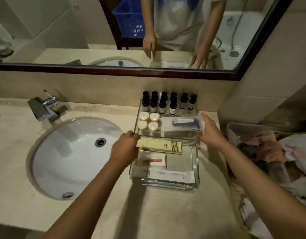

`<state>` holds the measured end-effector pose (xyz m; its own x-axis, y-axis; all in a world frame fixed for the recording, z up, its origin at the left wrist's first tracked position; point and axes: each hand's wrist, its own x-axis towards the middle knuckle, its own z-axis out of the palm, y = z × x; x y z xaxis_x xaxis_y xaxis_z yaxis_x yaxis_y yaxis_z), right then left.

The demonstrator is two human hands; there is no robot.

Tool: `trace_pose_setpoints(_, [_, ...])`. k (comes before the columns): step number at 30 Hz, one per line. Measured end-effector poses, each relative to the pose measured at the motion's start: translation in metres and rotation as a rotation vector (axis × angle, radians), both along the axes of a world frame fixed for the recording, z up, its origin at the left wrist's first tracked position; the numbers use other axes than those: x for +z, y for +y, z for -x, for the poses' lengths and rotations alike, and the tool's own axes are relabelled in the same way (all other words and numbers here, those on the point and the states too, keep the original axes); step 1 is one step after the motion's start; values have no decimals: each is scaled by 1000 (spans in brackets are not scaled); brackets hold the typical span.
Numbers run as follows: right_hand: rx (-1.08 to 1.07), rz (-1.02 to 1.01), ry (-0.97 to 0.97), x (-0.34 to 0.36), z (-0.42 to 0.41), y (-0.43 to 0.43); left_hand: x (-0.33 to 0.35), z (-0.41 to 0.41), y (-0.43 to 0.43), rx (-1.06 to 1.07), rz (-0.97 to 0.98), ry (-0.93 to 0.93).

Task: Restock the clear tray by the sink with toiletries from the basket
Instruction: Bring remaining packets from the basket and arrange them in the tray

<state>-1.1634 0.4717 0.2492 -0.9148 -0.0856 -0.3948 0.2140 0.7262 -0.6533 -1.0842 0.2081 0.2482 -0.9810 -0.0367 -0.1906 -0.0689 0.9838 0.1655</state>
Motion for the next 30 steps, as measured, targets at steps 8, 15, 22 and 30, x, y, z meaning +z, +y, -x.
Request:
trace_pose_setpoints(8, [-376,291,-219,-14,15,-18,-39,42,72,-228,-126,-198])
trace_pose_setpoints(15, [-392,370,-204,-23,12,-20,-56,47,78,-228,12,-247])
trace_pose_setpoints(22, [-393,316,-180,-24,16,-23,-52,47,76,-225,10,-268])
trace_pose_setpoints(30, [-405,121,7,-12,21,-24,-30,29,57,-318,-54,-213])
